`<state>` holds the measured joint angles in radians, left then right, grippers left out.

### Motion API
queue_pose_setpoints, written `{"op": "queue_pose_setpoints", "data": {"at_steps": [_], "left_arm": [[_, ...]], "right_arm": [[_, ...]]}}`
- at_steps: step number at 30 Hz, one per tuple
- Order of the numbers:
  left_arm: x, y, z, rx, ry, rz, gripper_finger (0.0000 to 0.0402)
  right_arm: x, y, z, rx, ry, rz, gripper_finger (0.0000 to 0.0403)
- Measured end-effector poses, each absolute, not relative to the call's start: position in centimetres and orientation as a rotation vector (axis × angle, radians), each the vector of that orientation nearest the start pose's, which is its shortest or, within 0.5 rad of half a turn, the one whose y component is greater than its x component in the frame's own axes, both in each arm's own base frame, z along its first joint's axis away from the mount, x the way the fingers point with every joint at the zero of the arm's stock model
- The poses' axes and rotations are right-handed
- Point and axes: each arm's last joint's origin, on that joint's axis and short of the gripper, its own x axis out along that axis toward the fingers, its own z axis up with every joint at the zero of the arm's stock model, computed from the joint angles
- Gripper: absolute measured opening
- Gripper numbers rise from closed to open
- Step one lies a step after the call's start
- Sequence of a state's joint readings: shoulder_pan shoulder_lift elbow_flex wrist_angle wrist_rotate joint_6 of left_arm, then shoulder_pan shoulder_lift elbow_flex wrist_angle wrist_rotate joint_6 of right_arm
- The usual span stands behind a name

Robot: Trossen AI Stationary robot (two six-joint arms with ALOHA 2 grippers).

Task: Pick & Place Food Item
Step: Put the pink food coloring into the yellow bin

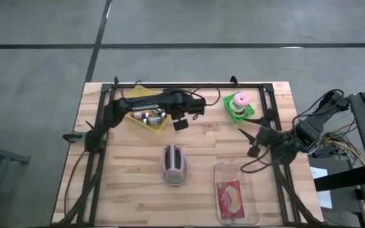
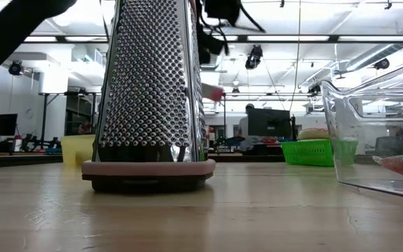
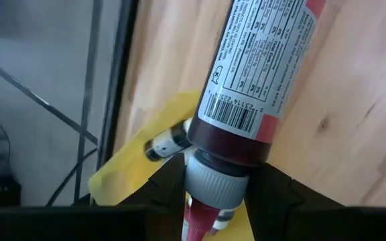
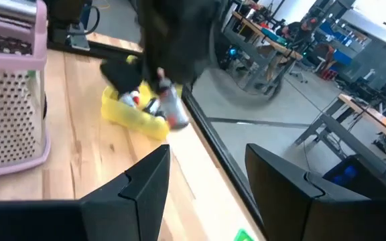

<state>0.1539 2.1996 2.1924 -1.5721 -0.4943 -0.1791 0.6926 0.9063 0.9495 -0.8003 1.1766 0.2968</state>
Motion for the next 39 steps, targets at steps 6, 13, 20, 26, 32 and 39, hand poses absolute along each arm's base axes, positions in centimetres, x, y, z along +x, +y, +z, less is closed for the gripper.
{"op": "queue_pose_setpoints", "data": {"at_steps": [6,13,20,26,32,39], "left_arm": [[38.3,8.7,30.5,0.092,1.498,0.689,0.0113],[31.7,10.4,31.6,-0.025,1.536,0.799,0.0113],[26.0,11.3,29.8,-0.209,1.551,0.871,0.0113],[24.6,11.6,26.9,-0.333,1.461,0.753,0.0113],[23.7,12.4,24.0,-0.366,1.514,0.767,0.0113],[24.0,13.8,21.8,-0.338,1.494,0.757,0.0113]], "right_arm": [[13.8,8.0,31.8,-0.315,0.389,-0.517,0.0192],[13.8,8.0,31.7,-0.313,0.387,-0.517,0.0192],[13.9,8.0,31.8,-0.302,0.381,-0.518,0.0192],[13.9,8.1,31.8,-0.291,0.373,-0.518,0.0192],[14.1,8.2,31.7,-0.295,0.376,-0.518,0.0192],[14.2,8.3,31.7,-0.29,0.371,-0.518,0.0192]]}}
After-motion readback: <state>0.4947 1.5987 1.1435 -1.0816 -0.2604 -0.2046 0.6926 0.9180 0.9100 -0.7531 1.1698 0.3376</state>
